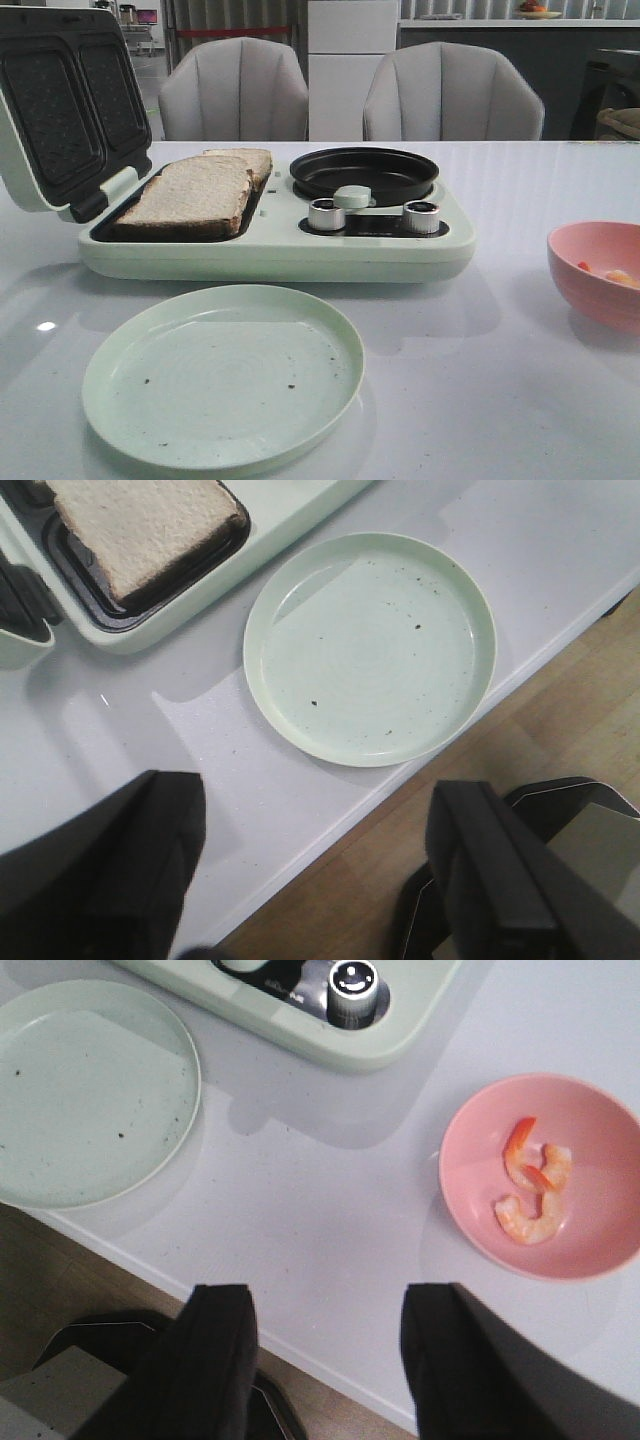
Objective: Make breakfast with bread and shrimp
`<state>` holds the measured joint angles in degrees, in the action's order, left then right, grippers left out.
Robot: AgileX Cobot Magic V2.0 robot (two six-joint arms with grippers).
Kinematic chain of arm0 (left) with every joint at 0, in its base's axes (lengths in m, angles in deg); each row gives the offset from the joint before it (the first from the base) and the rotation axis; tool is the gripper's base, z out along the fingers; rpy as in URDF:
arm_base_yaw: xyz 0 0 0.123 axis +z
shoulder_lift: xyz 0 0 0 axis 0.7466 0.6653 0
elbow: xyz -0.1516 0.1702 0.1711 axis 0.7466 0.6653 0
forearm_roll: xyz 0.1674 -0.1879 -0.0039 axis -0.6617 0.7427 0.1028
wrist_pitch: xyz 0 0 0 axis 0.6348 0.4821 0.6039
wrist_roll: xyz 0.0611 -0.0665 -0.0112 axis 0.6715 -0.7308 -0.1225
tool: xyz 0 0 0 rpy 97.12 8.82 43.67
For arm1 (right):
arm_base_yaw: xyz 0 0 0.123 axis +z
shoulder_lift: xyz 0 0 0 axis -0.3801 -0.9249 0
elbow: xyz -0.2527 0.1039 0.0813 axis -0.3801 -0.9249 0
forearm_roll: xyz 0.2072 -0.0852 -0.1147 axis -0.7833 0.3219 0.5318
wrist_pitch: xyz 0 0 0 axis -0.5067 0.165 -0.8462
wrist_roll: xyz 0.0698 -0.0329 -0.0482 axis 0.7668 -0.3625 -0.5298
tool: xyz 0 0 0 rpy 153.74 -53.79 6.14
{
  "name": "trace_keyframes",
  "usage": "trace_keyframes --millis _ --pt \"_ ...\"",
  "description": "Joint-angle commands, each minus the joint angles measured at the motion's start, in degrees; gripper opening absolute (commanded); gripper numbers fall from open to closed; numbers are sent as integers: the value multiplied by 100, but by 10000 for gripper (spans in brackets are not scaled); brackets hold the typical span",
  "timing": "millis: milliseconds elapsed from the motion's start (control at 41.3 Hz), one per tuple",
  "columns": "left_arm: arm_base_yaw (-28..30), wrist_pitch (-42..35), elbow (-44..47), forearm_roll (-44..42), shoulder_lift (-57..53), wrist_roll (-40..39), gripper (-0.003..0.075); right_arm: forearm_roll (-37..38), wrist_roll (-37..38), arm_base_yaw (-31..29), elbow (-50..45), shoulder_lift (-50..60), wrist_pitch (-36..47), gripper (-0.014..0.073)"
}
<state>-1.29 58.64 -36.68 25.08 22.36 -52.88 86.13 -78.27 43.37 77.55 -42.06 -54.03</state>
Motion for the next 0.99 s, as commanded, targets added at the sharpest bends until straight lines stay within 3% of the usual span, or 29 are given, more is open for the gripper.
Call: trace_keyframes --millis 0,339,605,799,968 --pt "-34 -315 -151 -255 -69 -138 509 77 59 -26 -94 354 355 443" --pt "-34 -722 -164 -1339 -30 -994 509 51 59 -26 -159 539 263 443" --pt "453 241 -783 -1463 801 -994 509 51 59 -26 -159 539 263 443" --pt "1640 683 -1100 -1237 1455 -505 505 51 59 -26 -159 539 263 443" --pt "3179 363 -1187 -135 1733 442 405 51 59 -26 -159 539 263 443"
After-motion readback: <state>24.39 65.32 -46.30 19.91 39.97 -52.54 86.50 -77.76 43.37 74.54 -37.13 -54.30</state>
